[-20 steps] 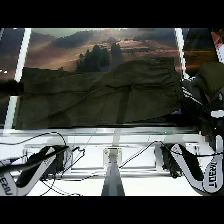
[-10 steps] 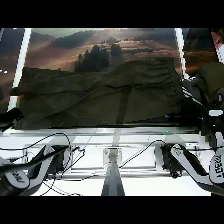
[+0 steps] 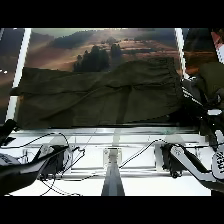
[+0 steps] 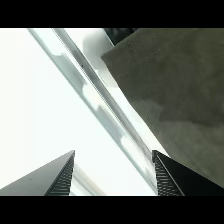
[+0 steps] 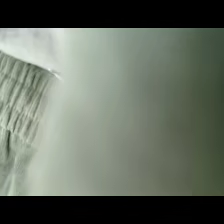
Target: Fold the clothes and pants, and hang the long-sleeved shirts on hangers.
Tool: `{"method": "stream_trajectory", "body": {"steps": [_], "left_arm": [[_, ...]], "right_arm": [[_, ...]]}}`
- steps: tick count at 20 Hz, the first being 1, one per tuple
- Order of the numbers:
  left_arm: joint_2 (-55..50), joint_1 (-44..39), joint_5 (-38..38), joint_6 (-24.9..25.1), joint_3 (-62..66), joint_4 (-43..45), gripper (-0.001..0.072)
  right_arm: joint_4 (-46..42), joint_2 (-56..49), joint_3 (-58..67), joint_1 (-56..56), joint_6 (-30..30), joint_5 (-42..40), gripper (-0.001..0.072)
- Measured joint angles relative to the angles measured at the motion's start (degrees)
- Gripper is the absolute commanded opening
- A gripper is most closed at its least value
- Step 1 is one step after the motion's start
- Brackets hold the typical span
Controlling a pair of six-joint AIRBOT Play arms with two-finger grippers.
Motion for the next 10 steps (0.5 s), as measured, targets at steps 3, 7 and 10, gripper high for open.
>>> {"method": "stream_trajectory", "body": {"steps": [3,7,10], "left_arm": [[-3.4,0.8,2.8,2.4,-0.1,-3.4,0.0559],[-6.1,1.1,8.5,3.7,-0.1,-6.9,0.0554],[-8.1,1.2,11.3,4.0,-0.1,-8.0,0.0324]], "right_arm": [[-1.3,1.4,0.0,0.0,-3.7,1.9,0.0026],[-2.6,4.7,0.0,0.0,-5.7,4.1,0.0025],[-5.1,8.2,0.0,0.0,-6.3,5.8,0.0025]]}}
